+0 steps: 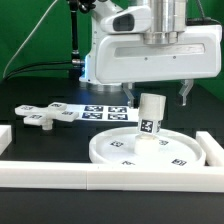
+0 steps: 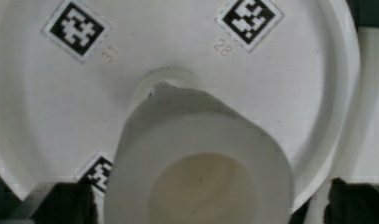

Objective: Assemble round table

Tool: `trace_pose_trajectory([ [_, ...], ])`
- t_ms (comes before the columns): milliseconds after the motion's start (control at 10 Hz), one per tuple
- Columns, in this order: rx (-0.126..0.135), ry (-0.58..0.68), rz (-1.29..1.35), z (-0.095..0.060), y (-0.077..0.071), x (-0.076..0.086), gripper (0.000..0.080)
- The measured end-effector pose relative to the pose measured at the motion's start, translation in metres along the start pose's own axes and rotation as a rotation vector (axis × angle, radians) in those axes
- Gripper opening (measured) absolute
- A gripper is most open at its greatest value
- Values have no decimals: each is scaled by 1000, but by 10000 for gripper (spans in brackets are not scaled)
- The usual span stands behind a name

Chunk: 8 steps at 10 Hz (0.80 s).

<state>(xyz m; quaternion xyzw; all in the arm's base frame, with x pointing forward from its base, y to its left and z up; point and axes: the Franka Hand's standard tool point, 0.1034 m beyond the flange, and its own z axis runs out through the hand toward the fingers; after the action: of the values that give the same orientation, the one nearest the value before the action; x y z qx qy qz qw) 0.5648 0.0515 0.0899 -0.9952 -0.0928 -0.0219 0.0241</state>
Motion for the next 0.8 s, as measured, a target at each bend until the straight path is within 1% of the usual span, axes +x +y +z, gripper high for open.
trace_pose_trajectory([
  [200,0,-2,-189,1,2,-1,649],
  [400,0,-2,-312,2,2,-1,649],
  [500,-9,3,-378,4,1,-2,649],
  [700,-16,7,-512,9,2,-7,649],
  [800,-24,10,-614,11,2,-8,649],
])
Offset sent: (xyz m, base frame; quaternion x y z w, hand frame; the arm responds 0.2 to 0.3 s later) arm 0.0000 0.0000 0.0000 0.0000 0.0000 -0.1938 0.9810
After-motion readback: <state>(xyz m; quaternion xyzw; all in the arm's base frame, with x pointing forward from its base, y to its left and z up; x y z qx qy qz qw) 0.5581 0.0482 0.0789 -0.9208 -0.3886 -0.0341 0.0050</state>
